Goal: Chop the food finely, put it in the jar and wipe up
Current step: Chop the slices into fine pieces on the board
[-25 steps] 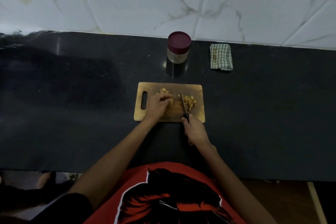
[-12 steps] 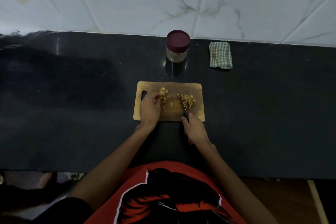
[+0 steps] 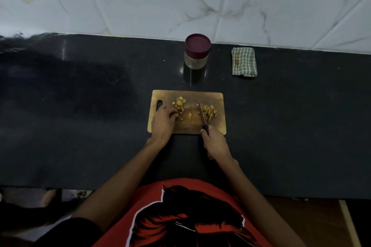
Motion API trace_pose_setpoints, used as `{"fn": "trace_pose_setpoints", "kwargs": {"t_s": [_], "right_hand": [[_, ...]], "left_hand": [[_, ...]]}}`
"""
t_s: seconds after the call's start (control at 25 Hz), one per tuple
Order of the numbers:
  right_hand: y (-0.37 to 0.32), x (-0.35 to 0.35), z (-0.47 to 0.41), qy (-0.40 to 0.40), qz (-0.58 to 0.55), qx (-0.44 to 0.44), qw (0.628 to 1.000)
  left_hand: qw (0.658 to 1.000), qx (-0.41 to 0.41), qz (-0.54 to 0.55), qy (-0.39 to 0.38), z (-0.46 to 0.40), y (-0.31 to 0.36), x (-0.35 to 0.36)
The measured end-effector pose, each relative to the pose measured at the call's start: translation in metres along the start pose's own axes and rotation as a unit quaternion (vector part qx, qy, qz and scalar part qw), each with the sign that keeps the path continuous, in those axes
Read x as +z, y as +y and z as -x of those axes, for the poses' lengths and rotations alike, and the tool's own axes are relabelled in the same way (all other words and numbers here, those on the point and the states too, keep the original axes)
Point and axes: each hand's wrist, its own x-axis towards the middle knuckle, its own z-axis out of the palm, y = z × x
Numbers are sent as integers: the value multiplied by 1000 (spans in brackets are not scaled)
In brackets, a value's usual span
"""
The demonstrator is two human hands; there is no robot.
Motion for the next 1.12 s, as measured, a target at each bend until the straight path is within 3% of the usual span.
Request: {"fn": "trace_pose_setpoints", "kwargs": {"t_s": [0.36,0.84,1.0,1.12], "right_hand": [[2,1,-2,1,1,0,1000],[1,1,0,2,-2,2,1000],[1,1,0,2,-3,2,1000],[0,0,1,0,-3,3,1000]], "left_hand": [[999,32,-31,-17,-7,-3,-2],[999,17,-40,-17,-10,2,-6],[991,-70,107,-25,-11,12,-8],[983,-72,157,-59,-8,21,-3]]}}
